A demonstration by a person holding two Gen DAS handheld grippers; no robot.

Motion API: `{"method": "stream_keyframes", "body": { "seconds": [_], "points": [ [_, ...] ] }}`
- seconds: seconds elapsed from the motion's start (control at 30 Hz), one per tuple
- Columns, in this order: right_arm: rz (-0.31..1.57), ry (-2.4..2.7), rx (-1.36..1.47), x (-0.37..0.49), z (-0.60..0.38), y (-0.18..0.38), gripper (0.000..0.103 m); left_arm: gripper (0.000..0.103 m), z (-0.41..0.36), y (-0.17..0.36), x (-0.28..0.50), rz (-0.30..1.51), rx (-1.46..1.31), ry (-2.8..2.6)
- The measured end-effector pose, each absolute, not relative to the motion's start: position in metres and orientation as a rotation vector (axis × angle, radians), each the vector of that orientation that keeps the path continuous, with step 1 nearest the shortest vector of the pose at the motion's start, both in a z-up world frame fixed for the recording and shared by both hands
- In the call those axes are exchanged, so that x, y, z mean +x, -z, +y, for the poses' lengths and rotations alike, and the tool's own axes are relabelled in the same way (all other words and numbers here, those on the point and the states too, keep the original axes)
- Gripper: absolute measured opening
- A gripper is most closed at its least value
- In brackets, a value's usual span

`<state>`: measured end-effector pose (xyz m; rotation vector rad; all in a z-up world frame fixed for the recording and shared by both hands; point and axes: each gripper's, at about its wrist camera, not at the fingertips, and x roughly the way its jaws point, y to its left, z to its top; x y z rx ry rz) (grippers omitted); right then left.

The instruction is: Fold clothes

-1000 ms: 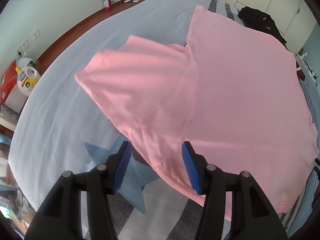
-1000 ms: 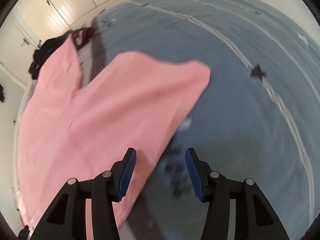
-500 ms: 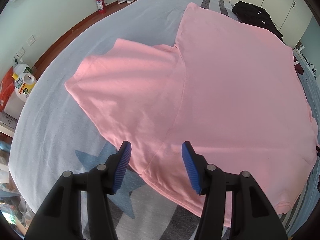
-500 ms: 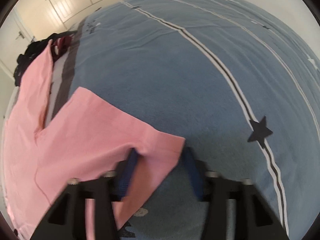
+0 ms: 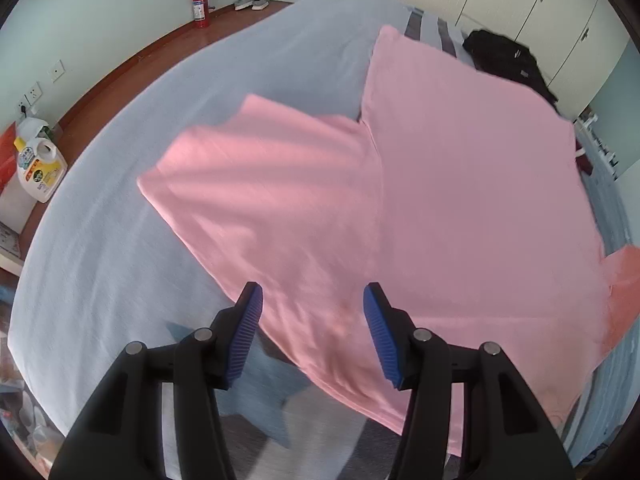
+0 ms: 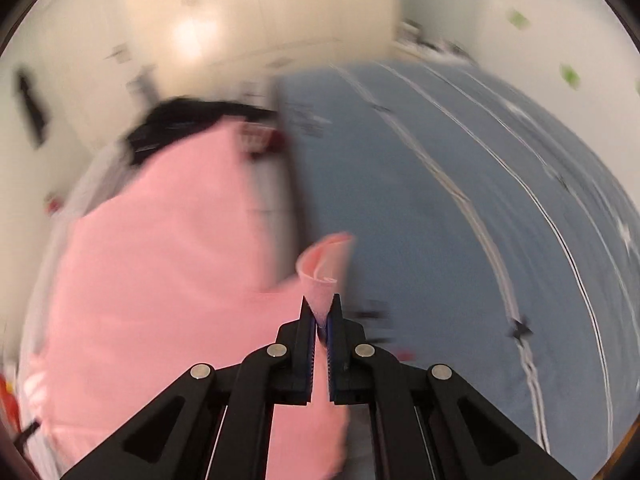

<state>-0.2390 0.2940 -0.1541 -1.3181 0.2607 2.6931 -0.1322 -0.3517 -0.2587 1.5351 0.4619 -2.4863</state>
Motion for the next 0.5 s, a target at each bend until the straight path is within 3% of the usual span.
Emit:
{"method": "stream_keyframes", "body": {
  "seconds": [0.2, 0.37, 0.5],
  "points": [
    [0.139, -3.012, -1.464, -0.235, 0.076, 0.135, 0.004, 0.050, -0.403, 0.239, -0.135, 0.532, 1.522, 2.545],
    [0.108, -3.062, -1.681, -0.234, -0.072, 0.207, 0.004, 0.049, -0.425, 0.238, -0.151, 0.490, 1.546, 2.625],
    [0.097, -2.977, -1.860, -0.239, -0.121, 0.265, 0.010, 0.049, -0.420, 0.249, -0.161, 0.441, 1.595, 2.672]
  ]
}}
